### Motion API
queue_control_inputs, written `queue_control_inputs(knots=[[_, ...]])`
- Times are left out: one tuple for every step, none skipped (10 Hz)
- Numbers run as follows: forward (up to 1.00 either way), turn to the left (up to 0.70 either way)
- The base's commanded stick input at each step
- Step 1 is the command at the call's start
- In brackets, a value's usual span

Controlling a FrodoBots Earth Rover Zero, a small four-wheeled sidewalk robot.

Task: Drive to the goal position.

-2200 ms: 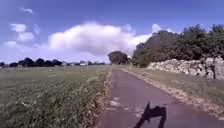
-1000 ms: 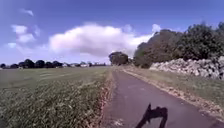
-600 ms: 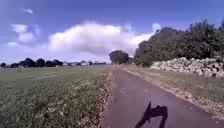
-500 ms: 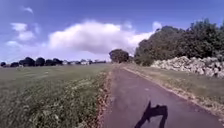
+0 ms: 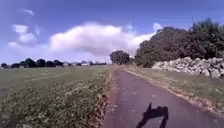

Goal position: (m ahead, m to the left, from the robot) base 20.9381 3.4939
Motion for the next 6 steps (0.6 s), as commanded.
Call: queue_control_inputs(knots=[[0.70, 0.00], [0.70, 0.00], [0.70, 0.00], [0.70, 0.00], [0.70, -0.05], [0.70, -0.11]])
